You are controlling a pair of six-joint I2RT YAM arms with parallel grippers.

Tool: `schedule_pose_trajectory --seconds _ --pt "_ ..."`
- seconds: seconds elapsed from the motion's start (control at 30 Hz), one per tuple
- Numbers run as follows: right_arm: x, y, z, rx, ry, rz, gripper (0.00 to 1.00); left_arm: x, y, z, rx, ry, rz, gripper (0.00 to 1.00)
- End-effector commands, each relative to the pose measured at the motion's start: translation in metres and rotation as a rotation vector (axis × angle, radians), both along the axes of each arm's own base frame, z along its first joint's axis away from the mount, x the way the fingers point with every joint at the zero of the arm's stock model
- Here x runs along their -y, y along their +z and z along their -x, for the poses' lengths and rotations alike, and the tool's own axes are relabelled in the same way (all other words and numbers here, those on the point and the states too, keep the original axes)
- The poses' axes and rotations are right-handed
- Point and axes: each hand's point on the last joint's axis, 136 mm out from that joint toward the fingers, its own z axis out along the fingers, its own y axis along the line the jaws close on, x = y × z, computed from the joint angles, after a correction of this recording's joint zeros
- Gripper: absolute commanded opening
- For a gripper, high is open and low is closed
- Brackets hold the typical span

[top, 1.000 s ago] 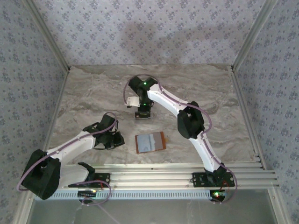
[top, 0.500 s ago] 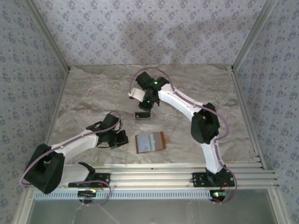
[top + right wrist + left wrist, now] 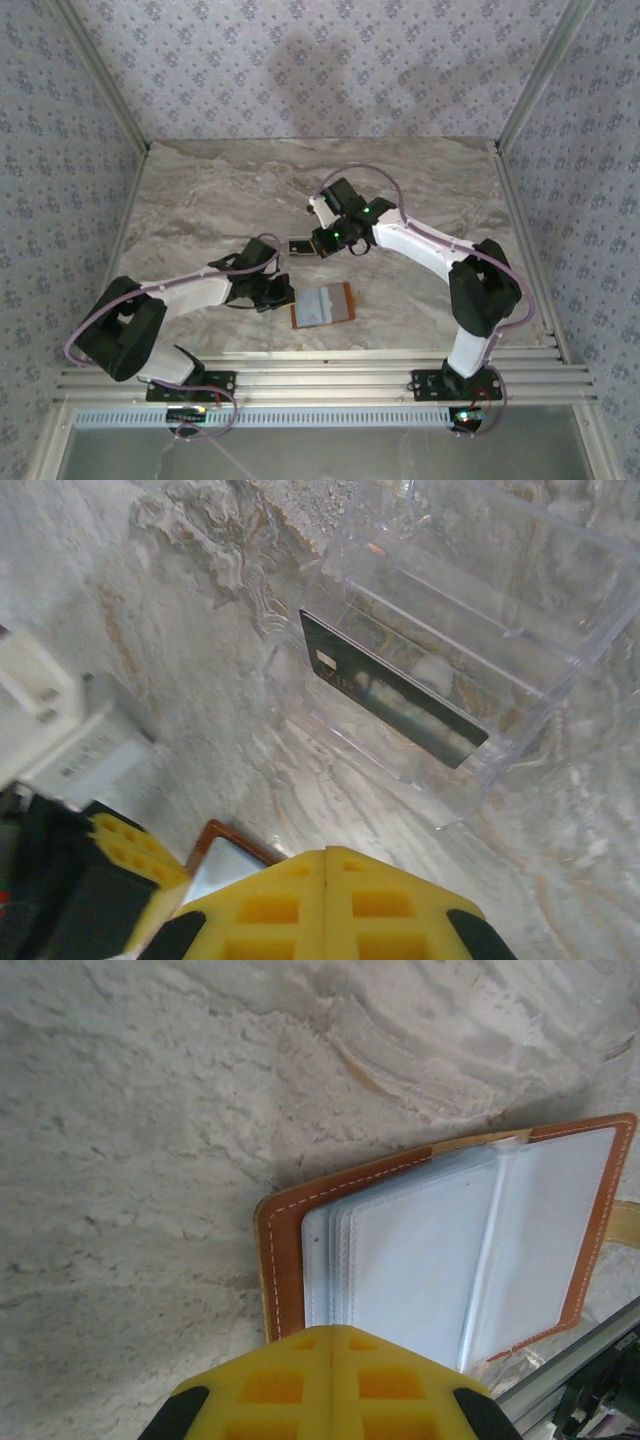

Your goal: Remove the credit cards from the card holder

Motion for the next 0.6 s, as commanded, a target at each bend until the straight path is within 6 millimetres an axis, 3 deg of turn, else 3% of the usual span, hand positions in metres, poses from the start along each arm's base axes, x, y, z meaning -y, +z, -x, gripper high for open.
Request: schedule_pose_trajectory --seconds 0.0,0.2,0.23,0.57 --pt "-0.007 0.008 0.012 -0.115 -0.086 -0.122 0.06 0.007 0.002 -0.002 -0.008 -0.008 0.015 0.01" --pt "-0.016 -0.014 0.032 -0.269 -0.149 -0.196 0.09 0.0 -0.007 0.002 -0.026 -0.007 -0.031 0.0" --pt "-0.014 -0.024 0.04 -0.301 -0.159 -0.186 0.09 -0.001 -0.009 0.002 -0.028 -0.009 -0.037 0.0" --pt "-0.03 -0.061 0.078 -0.439 -0.192 -0.147 0.12 -0.005 -0.017 0.007 -0.047 -0.016 -0.061 0.0"
